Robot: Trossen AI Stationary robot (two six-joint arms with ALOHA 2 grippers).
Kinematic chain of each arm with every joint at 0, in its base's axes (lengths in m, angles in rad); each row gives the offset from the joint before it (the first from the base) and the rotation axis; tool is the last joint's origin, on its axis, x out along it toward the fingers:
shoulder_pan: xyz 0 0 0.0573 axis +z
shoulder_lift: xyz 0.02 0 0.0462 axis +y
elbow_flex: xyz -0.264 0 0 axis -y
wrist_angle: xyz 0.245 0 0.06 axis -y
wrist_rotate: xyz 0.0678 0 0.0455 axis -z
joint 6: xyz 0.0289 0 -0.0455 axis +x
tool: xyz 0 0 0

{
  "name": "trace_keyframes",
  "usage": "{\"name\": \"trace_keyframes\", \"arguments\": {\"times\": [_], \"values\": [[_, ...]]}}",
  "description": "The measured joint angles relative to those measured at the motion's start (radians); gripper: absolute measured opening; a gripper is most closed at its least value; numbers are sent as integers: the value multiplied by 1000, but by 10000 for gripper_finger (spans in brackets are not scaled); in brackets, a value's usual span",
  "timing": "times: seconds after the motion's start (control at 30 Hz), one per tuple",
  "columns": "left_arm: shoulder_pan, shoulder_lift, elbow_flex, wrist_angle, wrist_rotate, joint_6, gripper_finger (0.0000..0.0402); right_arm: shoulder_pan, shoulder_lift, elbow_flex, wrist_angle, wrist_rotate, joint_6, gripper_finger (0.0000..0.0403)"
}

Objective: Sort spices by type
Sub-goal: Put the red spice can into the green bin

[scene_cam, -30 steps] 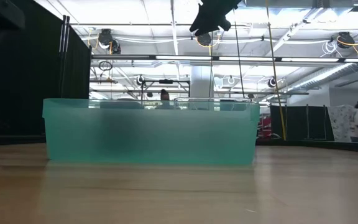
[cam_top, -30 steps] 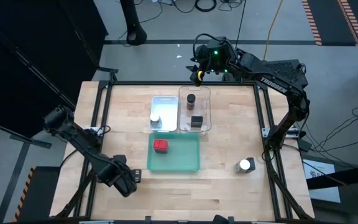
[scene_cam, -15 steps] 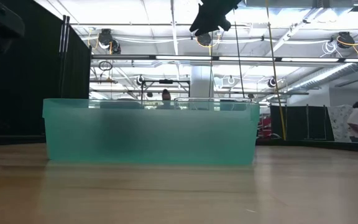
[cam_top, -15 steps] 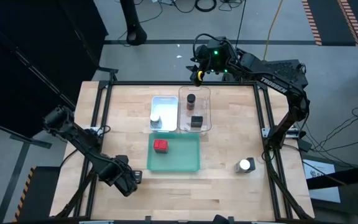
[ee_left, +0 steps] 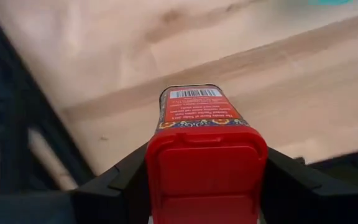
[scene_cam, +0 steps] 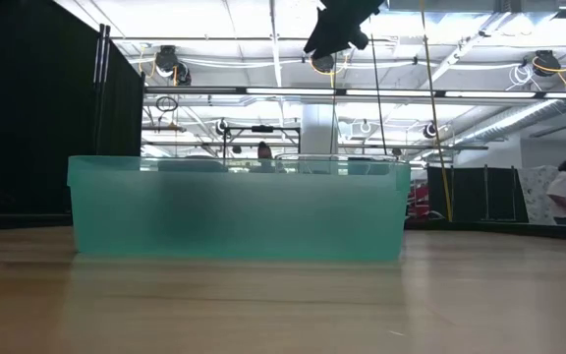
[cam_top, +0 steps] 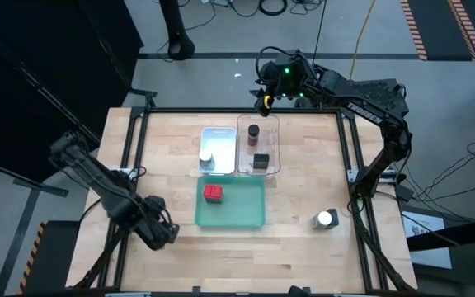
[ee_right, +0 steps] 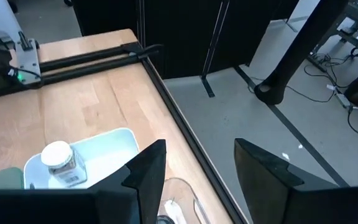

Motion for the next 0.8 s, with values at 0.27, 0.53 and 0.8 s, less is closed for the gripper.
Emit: {"name": "trace_keyframes", "arguments": {"times": [0.27,0.53,0.8], "values": [[141,-94,144,-79,-107,331,222,-7,-48,0,-79,3,1,173],[451,-36,239,41,-107,916,222,-7,-70,0,-131,3,36,173],[674,82,316,58,-58,1447,222,-7,-70,0,-189,2,49,173]]}}
